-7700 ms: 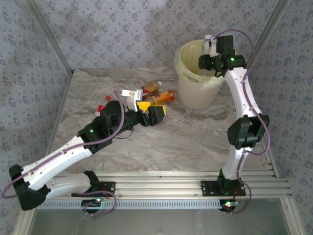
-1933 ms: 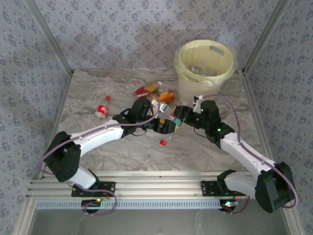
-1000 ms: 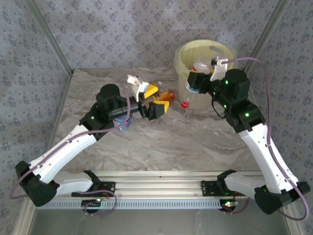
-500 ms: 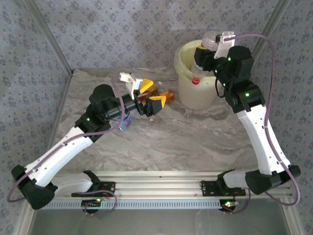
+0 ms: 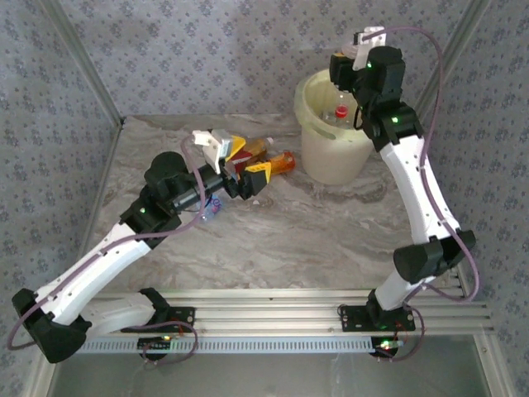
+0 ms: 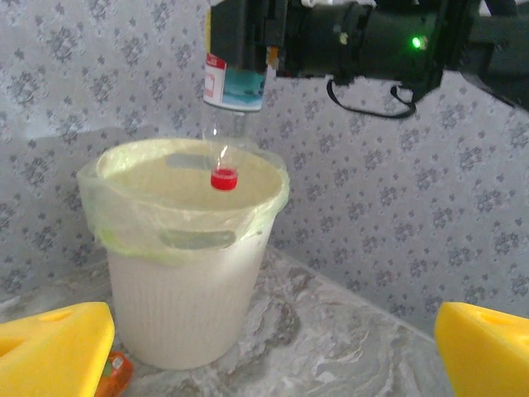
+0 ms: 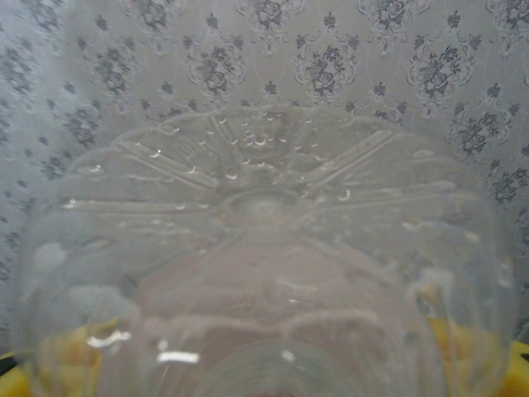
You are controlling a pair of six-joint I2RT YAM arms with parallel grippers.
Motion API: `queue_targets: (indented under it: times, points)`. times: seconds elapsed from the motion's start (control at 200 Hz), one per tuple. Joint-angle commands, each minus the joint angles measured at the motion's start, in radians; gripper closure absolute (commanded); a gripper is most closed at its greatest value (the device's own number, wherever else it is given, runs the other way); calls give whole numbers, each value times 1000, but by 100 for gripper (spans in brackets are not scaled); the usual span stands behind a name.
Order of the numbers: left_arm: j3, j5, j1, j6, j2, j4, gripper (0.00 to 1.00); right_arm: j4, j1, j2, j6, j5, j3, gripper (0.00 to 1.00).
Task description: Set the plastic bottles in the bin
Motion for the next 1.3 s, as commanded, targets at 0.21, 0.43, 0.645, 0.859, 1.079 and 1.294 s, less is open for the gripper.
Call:
queue_targets:
  times: [0.21,0.43,0.645,0.859,1.079,1.294]
  points:
    - [-24,-70,0,73,-94,-142,0,-226,-45,199,-94,105,193,36]
    - [-56,-108,1,66,-133,-217,0,-250,-51,276,-224,259,203,36]
    - [-84,-126,0,42,-134,-208,0,-250,-48,343,-304,321,219,35]
    - [-80,-124,1,33,-117,-203,0,-308,-42,351,-274,258,246,16]
    - [-69,-105,1,28,-98,-189,0,-355,-25,296,-211,175,258,8]
    - [-77,-95,1,36,-96,-192,0,-378,-23,187,-116,57,189,7]
